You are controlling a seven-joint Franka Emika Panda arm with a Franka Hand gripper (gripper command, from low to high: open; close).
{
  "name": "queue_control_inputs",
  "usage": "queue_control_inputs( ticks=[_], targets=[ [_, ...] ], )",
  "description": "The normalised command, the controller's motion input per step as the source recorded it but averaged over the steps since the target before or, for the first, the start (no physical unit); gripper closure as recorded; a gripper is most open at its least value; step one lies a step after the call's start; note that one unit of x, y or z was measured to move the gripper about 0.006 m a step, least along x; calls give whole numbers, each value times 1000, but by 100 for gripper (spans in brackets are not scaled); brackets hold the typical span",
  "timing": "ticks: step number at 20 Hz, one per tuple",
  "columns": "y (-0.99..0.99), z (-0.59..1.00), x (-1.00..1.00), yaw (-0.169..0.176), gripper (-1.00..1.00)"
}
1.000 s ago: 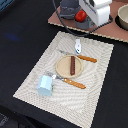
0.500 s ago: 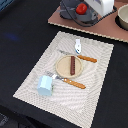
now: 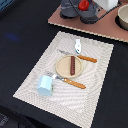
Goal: Interact with the objects in diverse but meaningful ways.
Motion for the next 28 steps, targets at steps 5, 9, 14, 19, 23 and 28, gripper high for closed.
queue_control_inputs(
  ticks=[5, 9, 14, 19, 23, 28],
  targets=[
    [319, 0, 503, 0, 100],
    [374, 0, 531, 0, 100],
    [390, 0, 511, 0, 100],
    [469, 0, 426, 2, 100],
    [476, 3, 370, 7, 100],
    [495, 209, 269, 32, 100]
  ],
)
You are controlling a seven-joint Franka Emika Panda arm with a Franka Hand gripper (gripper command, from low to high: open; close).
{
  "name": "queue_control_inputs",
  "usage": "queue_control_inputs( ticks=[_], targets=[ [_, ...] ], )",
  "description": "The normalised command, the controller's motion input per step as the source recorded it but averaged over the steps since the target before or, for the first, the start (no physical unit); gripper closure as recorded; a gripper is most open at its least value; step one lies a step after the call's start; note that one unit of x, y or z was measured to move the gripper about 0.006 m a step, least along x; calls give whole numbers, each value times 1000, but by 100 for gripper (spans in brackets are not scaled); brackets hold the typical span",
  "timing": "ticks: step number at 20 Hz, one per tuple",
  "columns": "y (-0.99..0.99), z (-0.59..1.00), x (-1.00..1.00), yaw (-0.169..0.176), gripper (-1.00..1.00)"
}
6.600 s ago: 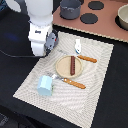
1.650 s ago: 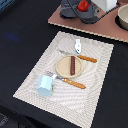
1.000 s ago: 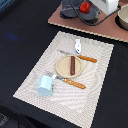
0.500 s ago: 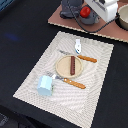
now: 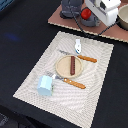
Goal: Interact with the objects in diverse but meaningful ways.
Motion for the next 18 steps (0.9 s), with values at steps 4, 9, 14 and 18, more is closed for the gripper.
queue_control_inputs(
  ticks=[4, 9, 14, 18],
  targets=[
    [486, 277, 186, 33, 100],
    [433, 597, 65, 44, -100],
    [352, 659, 51, 49, -100],
    [331, 787, 64, 59, -100]
  ],
)
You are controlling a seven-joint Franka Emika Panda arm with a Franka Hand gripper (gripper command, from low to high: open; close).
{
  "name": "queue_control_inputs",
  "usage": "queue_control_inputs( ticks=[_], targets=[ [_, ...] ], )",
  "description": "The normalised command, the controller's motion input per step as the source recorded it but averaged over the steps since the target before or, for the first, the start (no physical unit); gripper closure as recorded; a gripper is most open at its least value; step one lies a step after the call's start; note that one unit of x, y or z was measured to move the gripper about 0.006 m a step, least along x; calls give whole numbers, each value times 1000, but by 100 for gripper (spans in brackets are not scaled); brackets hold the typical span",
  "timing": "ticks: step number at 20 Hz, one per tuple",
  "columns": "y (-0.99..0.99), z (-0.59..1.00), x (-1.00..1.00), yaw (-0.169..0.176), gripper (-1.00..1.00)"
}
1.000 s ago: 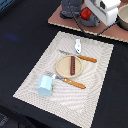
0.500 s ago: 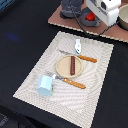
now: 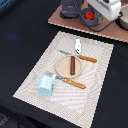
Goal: Interact with the objects in diverse but meaningful ways.
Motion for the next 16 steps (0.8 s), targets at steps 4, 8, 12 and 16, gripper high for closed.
queue_control_inputs(
  ticks=[4, 8, 12, 16],
  targets=[
    [316, 801, 114, 45, -100],
    [176, 1000, 161, 1, -100],
    [-39, 944, 166, -2, -100],
    [-394, 662, 173, -28, -100]
  ],
)
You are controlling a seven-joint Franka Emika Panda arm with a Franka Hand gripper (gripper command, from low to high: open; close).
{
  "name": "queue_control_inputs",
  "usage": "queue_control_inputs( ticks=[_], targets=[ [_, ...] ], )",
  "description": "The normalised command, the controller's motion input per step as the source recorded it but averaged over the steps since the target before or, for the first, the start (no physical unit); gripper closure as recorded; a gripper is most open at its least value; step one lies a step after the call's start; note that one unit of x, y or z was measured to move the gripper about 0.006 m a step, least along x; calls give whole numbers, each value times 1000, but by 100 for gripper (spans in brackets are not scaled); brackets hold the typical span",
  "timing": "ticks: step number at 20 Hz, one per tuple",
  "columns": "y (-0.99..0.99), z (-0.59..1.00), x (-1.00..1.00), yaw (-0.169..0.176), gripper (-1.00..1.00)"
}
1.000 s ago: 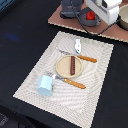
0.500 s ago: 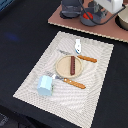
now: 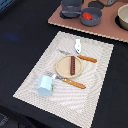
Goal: Interact with the objects in diverse but meaningful ways.
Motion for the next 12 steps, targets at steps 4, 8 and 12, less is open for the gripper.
queue_control_inputs(
  ticks=[4, 8, 12],
  targets=[
    [-596, 390, 267, -74, -100],
    [-619, 62, 334, -87, -100],
    [-627, -79, 299, -105, -100]
  ],
)
